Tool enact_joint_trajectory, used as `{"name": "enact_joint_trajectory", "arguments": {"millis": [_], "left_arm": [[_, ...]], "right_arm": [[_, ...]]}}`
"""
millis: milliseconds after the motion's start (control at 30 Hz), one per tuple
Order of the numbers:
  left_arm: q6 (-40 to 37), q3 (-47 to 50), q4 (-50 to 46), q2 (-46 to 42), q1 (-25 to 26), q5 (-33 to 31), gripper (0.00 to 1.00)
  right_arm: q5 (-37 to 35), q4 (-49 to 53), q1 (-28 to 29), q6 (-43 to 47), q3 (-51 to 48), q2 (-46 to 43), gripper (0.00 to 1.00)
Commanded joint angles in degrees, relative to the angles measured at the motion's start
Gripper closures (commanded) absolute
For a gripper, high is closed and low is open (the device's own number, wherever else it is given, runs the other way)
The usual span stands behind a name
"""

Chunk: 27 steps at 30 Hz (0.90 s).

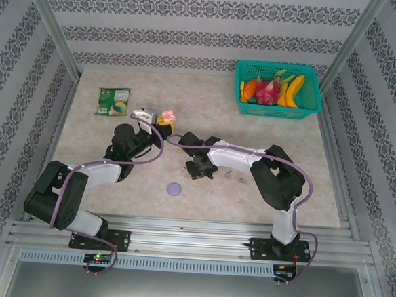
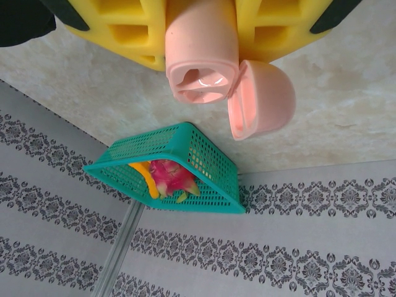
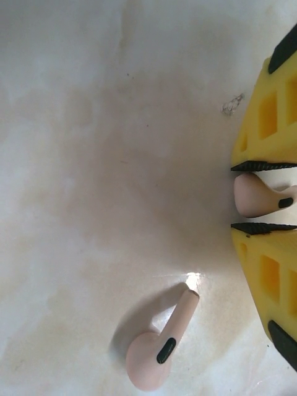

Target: Insert the wireless bluetooth earbuds into the charging case

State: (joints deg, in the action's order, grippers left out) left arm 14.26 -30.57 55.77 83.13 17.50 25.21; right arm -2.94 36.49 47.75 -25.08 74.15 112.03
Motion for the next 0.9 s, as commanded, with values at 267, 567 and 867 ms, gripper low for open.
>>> {"name": "enact_joint_trajectory", "arguments": {"millis": [267, 567, 867], "left_arm": [[1.2, -0.77, 2.19, -1.26, -0.79, 0.55, 1.0], [1.12, -0.72, 2.63, -0.87, -0.79, 2.0, 1.0], [1.97, -1.75, 3.68, 0.76, -0.8, 7.18, 1.0]], "right_arm": [[-0.48, 1.35, 0.77, -0.39, -0.05, -0.74, 0.8], [-1.65, -0.4, -0.33, -2.08, -3.01, -5.27, 0.84], [-0.36, -2.94, -4.4, -3.63, -7.36, -15.48, 0.85]]}}
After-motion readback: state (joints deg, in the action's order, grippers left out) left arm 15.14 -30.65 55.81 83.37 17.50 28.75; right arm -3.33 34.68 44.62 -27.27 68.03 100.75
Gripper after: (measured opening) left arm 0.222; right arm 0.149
